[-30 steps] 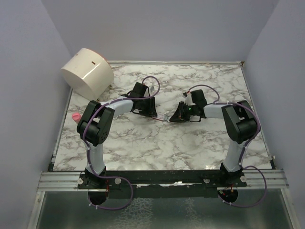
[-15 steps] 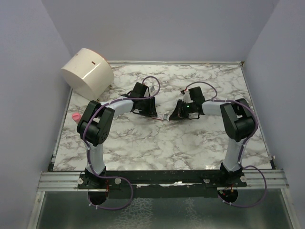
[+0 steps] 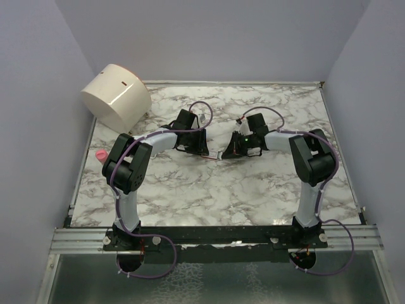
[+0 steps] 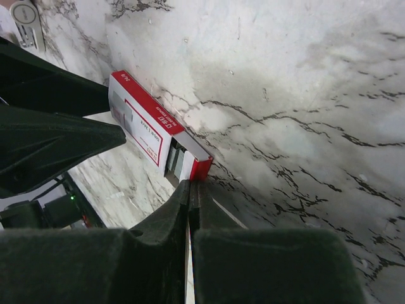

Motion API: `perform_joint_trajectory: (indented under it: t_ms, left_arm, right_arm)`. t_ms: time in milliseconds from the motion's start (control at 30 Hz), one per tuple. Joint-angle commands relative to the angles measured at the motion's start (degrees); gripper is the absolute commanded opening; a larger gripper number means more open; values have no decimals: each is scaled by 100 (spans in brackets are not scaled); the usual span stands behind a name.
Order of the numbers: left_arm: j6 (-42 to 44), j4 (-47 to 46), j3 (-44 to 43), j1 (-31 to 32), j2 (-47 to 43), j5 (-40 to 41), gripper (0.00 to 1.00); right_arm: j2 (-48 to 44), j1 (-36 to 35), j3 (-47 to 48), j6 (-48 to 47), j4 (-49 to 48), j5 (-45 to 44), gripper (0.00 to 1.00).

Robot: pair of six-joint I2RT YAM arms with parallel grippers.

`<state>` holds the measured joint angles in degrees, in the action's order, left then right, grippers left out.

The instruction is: Unload the staples from the stapler

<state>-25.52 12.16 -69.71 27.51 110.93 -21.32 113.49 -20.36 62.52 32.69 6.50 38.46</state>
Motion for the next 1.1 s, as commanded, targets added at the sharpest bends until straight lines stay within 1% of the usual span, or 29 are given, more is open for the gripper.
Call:
perform_joint_trajectory:
  t_ms: [0, 567, 667, 767, 900, 967, 1067]
  left_arm:
    - [68, 235, 15, 140, 216, 82, 40]
    - [56, 224, 8, 167, 210, 41, 40]
    - [55, 219, 11, 167, 209, 32, 40]
    - [52, 230, 17, 167, 209, 47, 40]
    - [55, 222, 15, 167, 209, 43, 40]
    - [50, 214, 20, 167, 210, 25, 40]
    - [53, 218, 24, 163, 209, 38, 40]
  right_arm:
    - [213, -83, 132, -84, 126, -161, 1]
    - [365, -205, 266, 131, -70, -24, 1]
    - [301, -205, 138, 319, -316, 61, 1]
    - [182, -205, -67, 541, -716, 123, 5]
    - [188, -205, -247, 805, -1216, 386, 7]
    - [183, -205, -311, 899, -1361, 442, 7]
    - [130, -201, -390, 986, -1481, 442, 11]
